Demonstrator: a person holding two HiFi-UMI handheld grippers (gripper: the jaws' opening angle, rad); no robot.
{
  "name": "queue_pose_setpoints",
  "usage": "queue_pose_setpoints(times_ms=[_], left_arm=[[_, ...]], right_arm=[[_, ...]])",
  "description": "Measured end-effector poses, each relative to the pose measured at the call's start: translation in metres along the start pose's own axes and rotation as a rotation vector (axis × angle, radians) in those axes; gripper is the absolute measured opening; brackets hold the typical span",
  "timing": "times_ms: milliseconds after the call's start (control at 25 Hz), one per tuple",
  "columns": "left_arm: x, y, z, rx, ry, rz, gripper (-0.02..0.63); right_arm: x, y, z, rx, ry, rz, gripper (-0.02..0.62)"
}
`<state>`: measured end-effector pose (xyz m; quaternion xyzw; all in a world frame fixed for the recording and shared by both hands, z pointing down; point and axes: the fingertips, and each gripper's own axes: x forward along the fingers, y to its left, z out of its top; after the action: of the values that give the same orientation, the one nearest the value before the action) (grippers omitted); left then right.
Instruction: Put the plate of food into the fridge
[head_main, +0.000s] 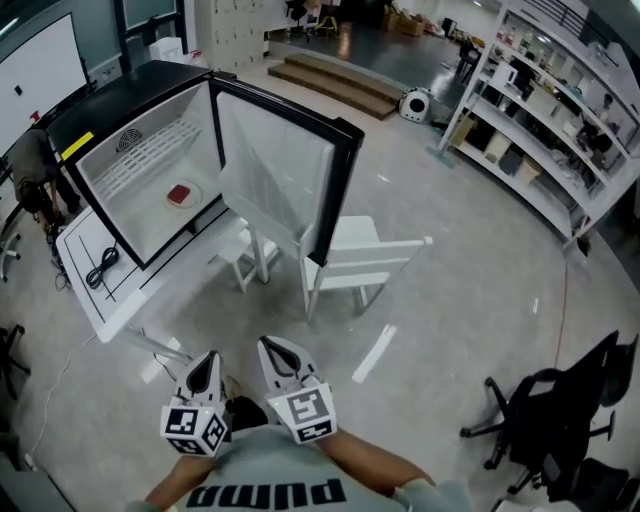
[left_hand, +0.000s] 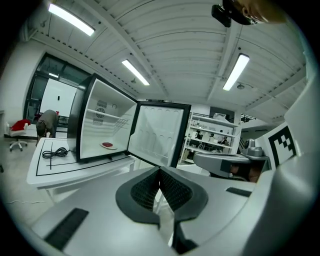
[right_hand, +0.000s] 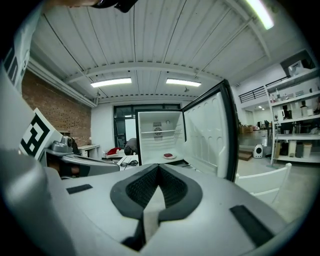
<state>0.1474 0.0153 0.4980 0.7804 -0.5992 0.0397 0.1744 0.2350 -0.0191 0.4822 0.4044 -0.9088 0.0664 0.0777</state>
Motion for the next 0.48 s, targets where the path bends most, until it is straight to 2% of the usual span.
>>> queue_pose_setpoints(times_ms=[120,360,480], left_arm=[[-0.016,0.001,0.0,0.013,-0.005,0.004,0.005],[-0.046,0.008,0.013,0.002,-0.076,-0.044,0.005],[-0.066,0.016,0.012,0.012,-0.061,-0.071,0.005]], right_arm=[[-0.004,0.011,0.004,0.004,-0.019,0.014,0.005],[-0.01,0.035,0.012,0.026,-0.052,-0.001,0.005],[-0.013,0.058,0.015,0.018,-0.038,-0.01,0.005]])
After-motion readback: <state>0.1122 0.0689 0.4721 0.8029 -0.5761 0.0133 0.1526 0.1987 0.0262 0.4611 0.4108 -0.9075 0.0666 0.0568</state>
